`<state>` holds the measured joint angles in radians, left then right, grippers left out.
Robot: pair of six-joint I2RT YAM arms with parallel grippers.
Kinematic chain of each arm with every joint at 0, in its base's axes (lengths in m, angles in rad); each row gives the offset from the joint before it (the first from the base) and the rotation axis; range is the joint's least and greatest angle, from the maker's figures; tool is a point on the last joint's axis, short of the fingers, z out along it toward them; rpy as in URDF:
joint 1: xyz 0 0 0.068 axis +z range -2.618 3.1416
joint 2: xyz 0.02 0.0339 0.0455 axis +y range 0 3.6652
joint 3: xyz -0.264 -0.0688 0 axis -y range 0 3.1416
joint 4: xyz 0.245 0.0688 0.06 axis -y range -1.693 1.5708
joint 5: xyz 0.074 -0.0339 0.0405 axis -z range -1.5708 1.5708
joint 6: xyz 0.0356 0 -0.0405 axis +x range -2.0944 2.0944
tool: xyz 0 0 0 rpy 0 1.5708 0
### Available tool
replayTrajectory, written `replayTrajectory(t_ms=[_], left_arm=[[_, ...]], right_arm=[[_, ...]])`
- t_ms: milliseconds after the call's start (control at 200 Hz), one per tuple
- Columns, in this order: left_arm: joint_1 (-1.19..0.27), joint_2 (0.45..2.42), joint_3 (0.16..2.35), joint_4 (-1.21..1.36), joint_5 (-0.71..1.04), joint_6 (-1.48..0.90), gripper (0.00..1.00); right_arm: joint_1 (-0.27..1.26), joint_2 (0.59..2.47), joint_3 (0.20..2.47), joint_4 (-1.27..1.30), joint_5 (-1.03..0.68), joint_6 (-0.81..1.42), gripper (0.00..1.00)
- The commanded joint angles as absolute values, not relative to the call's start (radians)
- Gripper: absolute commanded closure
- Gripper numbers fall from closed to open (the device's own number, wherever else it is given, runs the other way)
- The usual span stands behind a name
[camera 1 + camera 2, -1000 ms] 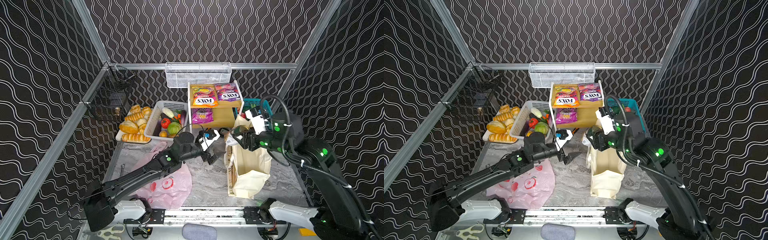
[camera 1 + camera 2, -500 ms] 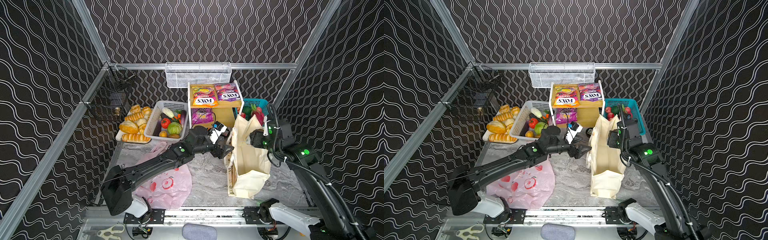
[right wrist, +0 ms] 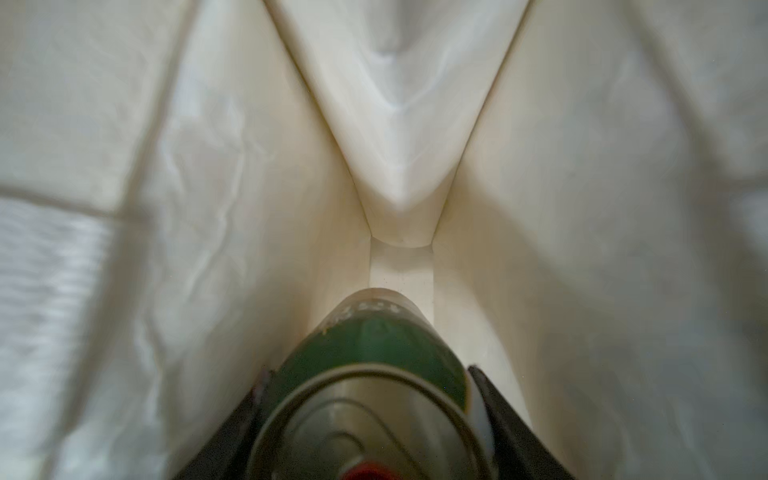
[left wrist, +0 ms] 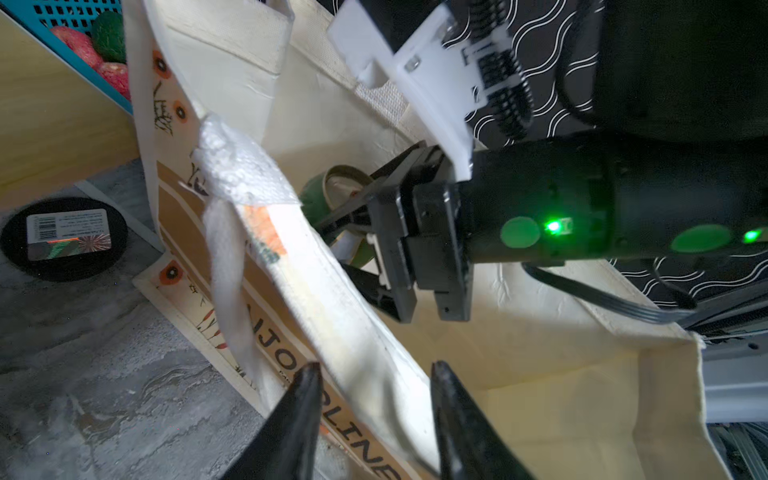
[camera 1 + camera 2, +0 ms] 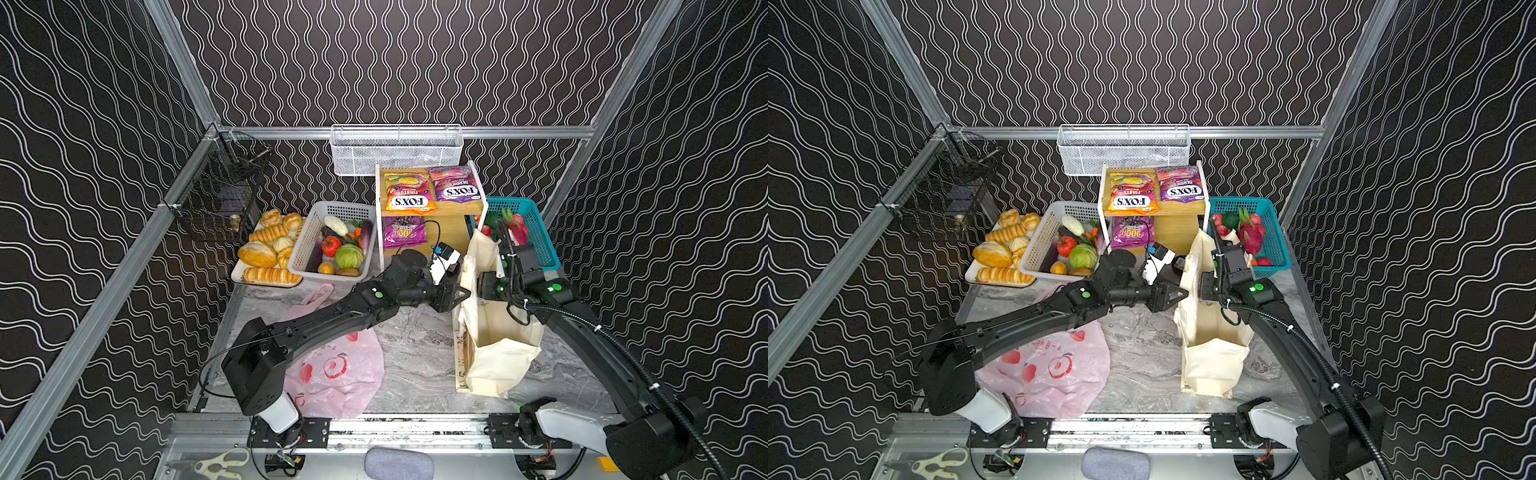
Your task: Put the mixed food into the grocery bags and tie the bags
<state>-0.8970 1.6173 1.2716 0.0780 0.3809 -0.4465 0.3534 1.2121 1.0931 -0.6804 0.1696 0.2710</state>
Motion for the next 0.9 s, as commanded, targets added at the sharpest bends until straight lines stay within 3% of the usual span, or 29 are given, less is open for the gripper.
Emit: replayTrajectory(t_ms=[0,200,425,896], left_arm=[[-0.897,1.619,1.289,0.086,0.373,-0.491,0.69],[-0.898,1.602,1.258,0.124,0.372,-0.557,0.94],[-0.897,1.593,1.239,0.158,0.393,-0.602,1.0],[-0.897,1.584,1.244,0.143,0.397,-0.602,1.0]], right_arm=[[0.356,1.226,1.061,-0.547,0.203,0.249,0.69],[0.354,1.245,0.95,-0.396,0.21,0.2,0.71],[0.356,1.281,0.888,-0.27,0.224,0.174,0.71],[0.302,1.366,0.785,-0.156,0.169,0.22,0.7]])
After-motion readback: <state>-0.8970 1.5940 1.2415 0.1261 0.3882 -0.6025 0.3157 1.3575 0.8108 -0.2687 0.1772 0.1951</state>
